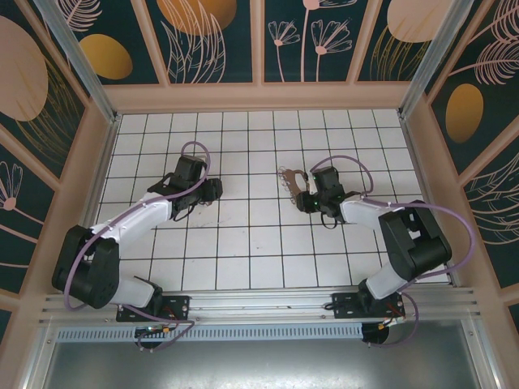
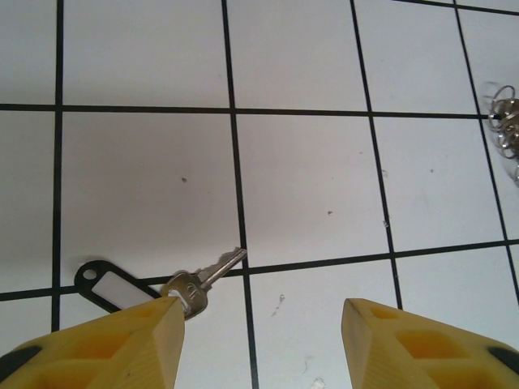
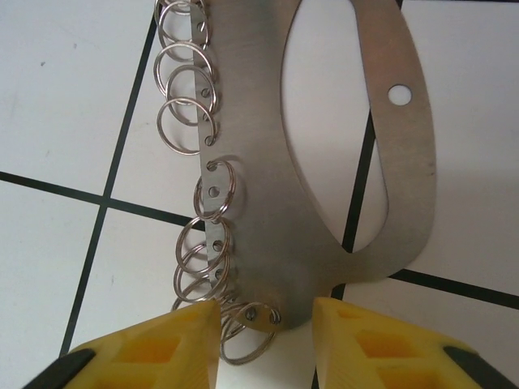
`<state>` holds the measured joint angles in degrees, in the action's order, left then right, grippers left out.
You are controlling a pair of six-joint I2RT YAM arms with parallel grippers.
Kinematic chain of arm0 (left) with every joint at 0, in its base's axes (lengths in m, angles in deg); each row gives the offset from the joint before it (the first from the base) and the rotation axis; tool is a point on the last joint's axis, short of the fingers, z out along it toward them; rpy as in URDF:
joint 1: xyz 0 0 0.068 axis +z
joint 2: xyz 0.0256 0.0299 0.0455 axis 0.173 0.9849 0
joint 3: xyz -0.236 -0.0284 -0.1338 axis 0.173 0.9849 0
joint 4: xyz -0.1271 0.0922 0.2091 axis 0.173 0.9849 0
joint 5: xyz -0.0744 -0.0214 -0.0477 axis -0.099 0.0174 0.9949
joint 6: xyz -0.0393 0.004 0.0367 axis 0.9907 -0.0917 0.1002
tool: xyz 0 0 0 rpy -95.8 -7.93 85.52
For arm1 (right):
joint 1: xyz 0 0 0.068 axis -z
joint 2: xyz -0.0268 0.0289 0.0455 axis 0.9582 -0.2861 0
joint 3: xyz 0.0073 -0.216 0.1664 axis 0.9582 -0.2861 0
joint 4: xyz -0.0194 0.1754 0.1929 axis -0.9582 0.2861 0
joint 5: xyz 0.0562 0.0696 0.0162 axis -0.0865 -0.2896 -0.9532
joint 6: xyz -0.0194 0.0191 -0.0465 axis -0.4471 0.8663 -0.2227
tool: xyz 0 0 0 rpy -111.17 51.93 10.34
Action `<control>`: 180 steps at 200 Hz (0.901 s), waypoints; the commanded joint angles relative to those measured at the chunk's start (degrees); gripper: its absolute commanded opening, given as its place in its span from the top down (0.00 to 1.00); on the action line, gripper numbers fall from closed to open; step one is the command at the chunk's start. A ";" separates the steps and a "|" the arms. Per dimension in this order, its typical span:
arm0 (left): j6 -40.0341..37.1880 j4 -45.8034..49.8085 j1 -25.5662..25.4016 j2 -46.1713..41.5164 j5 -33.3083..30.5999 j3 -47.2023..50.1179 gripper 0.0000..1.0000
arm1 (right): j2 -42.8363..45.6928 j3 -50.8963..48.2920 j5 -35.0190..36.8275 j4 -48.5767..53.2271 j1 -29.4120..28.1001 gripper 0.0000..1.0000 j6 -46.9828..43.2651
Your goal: Put the keys on the keyring
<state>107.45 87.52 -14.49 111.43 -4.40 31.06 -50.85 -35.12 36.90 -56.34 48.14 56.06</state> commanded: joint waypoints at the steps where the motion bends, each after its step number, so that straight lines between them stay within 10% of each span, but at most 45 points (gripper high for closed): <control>1: -1.13 -1.20 -0.05 -1.62 3.04 0.32 0.45 | -1.72 1.28 0.56 -0.02 -0.69 0.66 0.17; 180: -1.06 -2.69 -0.03 -4.42 6.67 2.63 0.45 | 3.80 -0.51 -1.25 1.48 -4.93 1.00 2.85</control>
<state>107.13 85.62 -14.49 108.57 1.11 32.84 -50.30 -35.10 36.79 -56.17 45.04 56.76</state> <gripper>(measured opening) 0.553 0.046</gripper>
